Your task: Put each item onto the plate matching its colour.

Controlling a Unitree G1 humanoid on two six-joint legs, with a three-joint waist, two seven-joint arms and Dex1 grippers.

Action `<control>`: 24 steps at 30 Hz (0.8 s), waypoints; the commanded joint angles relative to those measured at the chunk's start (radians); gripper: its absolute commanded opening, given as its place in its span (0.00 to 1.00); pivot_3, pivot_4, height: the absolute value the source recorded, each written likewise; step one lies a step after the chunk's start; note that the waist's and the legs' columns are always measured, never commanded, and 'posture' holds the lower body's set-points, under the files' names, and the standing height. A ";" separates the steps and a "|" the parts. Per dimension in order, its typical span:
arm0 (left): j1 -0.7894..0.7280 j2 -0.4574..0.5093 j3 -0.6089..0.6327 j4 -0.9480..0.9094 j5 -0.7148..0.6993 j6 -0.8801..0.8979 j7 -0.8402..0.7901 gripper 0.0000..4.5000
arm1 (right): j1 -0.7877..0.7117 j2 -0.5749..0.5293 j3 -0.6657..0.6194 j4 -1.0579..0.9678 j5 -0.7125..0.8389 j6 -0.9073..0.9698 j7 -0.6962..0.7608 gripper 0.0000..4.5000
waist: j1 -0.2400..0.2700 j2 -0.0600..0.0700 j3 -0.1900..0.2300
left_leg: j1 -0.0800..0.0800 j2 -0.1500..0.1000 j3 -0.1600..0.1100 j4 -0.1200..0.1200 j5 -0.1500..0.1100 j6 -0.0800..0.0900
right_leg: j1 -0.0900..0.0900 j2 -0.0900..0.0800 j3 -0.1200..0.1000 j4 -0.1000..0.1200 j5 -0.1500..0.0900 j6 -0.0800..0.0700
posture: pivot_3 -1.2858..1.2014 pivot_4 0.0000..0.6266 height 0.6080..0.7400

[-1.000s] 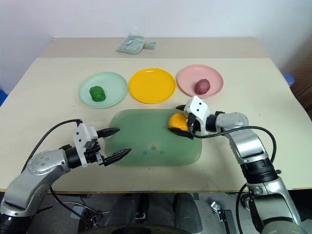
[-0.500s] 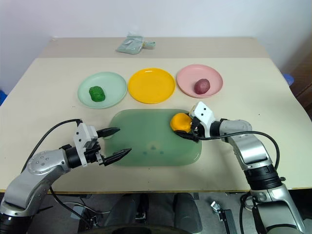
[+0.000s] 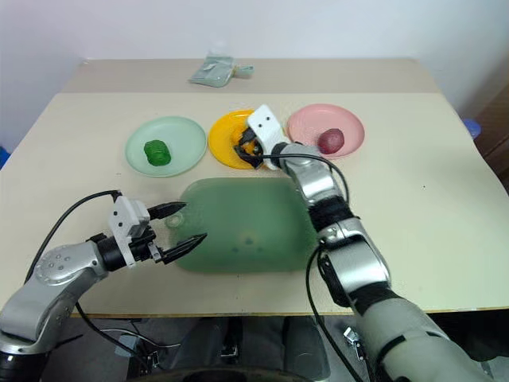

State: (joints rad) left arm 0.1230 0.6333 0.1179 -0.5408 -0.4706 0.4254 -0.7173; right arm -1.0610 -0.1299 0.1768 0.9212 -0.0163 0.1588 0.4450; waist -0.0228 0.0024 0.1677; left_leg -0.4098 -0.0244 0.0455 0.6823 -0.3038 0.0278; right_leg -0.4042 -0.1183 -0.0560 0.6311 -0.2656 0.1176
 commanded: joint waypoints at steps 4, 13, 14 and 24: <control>0.060 -0.033 0.070 -0.092 -0.018 -0.008 0.064 1.00 | -0.077 -0.013 -0.052 0.072 0.006 -0.200 0.046 0.99 | -0.004 0.001 0.001 | 0.000 0.001 0.000 0.000 0.000 0.000 | -0.001 0.001 0.000 0.000 0.000 0.000 | 0.52 0.24 1.00; 0.086 -0.056 0.202 0.013 0.009 -0.078 0.099 1.00 | 0.282 -0.305 -0.141 -0.502 0.159 -0.129 0.380 0.99 | 0.012 0.000 0.000 | 0.000 0.001 -0.001 0.001 0.000 0.000 | 0.001 0.001 0.000 -0.001 0.000 0.000 | 0.52 0.24 1.00; 0.089 -0.054 0.215 0.031 0.013 -0.090 0.096 1.00 | 0.324 -0.337 -0.151 -0.565 0.179 -0.094 0.403 0.99 | 0.011 0.000 0.000 | 0.000 0.001 0.000 0.001 0.000 0.000 | 0.001 0.001 0.000 -0.001 0.000 0.000 | 0.52 0.24 1.00; 0.122 -0.031 0.336 0.234 0.046 -0.184 0.067 1.00 | 0.817 -0.675 -0.414 -0.833 0.356 0.107 0.557 0.99 | 0.005 0.000 0.001 | 0.005 0.004 0.002 0.001 -0.003 0.006 | 0.005 -0.001 0.000 -0.002 0.000 0.000 | 0.52 0.24 1.00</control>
State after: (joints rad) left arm 0.2421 0.5948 0.4198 -0.3059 -0.4249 0.2714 -0.6409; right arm -0.2381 -0.7848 -0.1947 0.1296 0.3139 0.2704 0.9965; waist -0.0174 0.0029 0.1683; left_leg -0.4035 -0.0200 0.0477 0.6834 -0.3080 0.0347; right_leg -0.3979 -0.1198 -0.0553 0.6292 -0.2653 0.1171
